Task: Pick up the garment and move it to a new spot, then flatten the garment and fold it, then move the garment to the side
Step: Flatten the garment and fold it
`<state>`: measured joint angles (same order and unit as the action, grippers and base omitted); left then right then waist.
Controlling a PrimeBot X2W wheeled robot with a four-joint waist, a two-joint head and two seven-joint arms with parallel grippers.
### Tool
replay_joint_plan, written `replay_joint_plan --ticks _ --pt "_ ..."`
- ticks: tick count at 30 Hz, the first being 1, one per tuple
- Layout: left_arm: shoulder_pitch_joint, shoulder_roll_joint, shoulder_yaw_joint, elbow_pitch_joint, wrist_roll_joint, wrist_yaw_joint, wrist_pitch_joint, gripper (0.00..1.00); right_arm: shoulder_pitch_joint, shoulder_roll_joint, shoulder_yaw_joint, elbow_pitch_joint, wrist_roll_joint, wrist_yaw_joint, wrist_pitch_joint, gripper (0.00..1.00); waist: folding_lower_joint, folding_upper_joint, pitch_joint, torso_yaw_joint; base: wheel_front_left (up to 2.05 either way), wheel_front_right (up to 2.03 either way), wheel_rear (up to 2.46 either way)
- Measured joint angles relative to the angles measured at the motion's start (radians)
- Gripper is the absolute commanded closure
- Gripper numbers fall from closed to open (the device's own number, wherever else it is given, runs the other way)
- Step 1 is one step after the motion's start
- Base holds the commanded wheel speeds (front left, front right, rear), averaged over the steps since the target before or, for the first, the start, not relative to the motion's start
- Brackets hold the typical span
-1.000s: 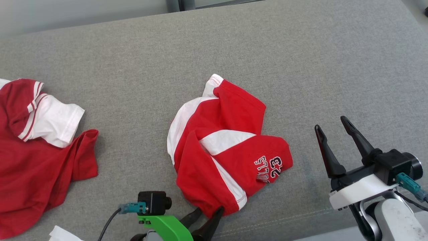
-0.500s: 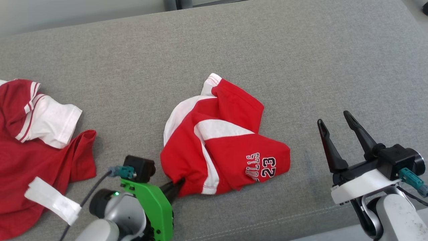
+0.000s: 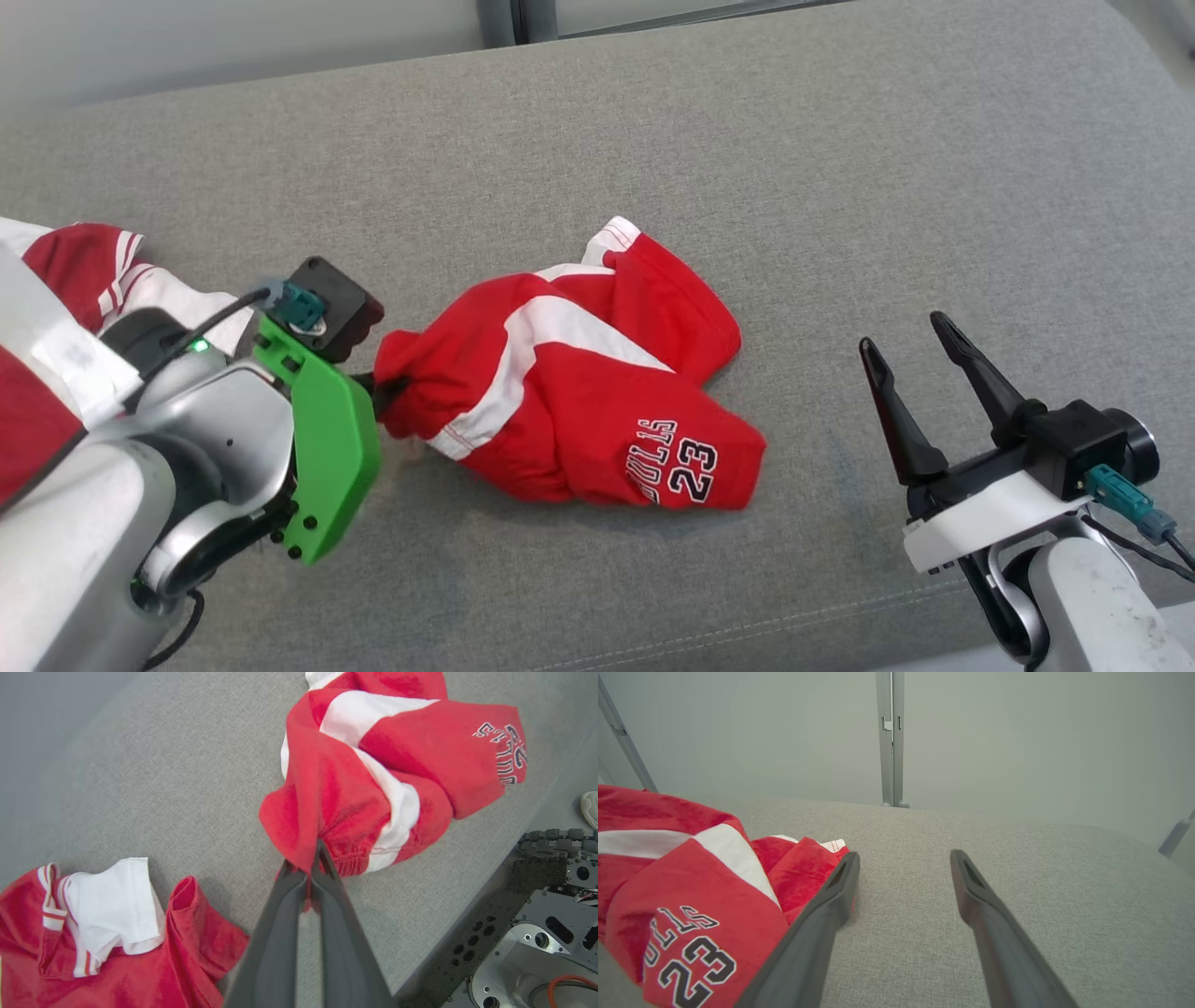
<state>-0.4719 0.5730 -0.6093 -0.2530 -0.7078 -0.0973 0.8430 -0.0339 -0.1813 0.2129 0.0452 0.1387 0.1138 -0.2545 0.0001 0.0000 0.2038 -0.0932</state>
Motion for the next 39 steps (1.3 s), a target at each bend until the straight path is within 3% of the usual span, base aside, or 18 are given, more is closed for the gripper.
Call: replay_joint_plan --ticks 8,12,20,22,25,29,32,39 --pt "-0.196 -0.003 -0.016 -0.086 -0.037 -0.012 0.158 1.00 -0.011 0.020 0.022 0.017 0.000 0.000 0.000 0.00 -0.0001 0.0000 -0.018 -0.021 0.00 0.00 0.00" --pt "-0.301 -0.033 -0.032 -0.082 -0.039 -0.012 0.217 1.00 -0.038 0.034 0.049 0.024 0.000 0.000 0.000 0.00 0.0000 0.0000 -0.023 -0.040 0.00 0.00 0.00" --pt "-0.460 -0.198 -0.037 -0.015 -0.053 -0.010 0.235 1.00 -0.101 0.069 0.101 0.031 0.000 0.009 0.000 0.00 0.0000 0.0000 -0.024 -0.103 0.00 0.00 0.00" --pt "-0.509 -0.262 -0.032 0.023 -0.041 0.003 0.211 1.00 -0.114 0.082 0.110 0.033 0.000 0.009 0.000 0.00 0.0000 0.0001 -0.022 -0.132 0.00 0.00 0.00" --pt "-0.542 -0.302 -0.029 0.063 -0.016 0.007 0.184 1.00 -0.120 0.088 0.113 0.039 0.001 0.009 0.000 0.00 0.0000 0.0000 -0.018 -0.162 0.00 0.00 0.00" --pt "-0.554 -0.291 -0.044 0.128 0.003 0.002 0.176 1.00 -0.120 0.091 0.111 0.045 0.003 0.009 0.000 0.00 0.0000 0.0001 -0.010 -0.198 0.00 0.00 0.00" --pt "-0.534 -0.241 -0.081 0.177 -0.002 -0.005 0.210 1.00 -0.118 0.091 0.094 0.051 0.004 0.009 0.000 0.00 -0.0001 0.0001 -0.002 -0.217 0.00 0.00 0.00" --pt "-0.316 -0.154 -0.154 0.244 -0.116 -0.012 0.298 1.00 -0.098 0.084 0.047 0.067 0.004 0.009 0.000 0.00 0.0000 0.0001 0.002 -0.202 0.00 0.00 0.00"
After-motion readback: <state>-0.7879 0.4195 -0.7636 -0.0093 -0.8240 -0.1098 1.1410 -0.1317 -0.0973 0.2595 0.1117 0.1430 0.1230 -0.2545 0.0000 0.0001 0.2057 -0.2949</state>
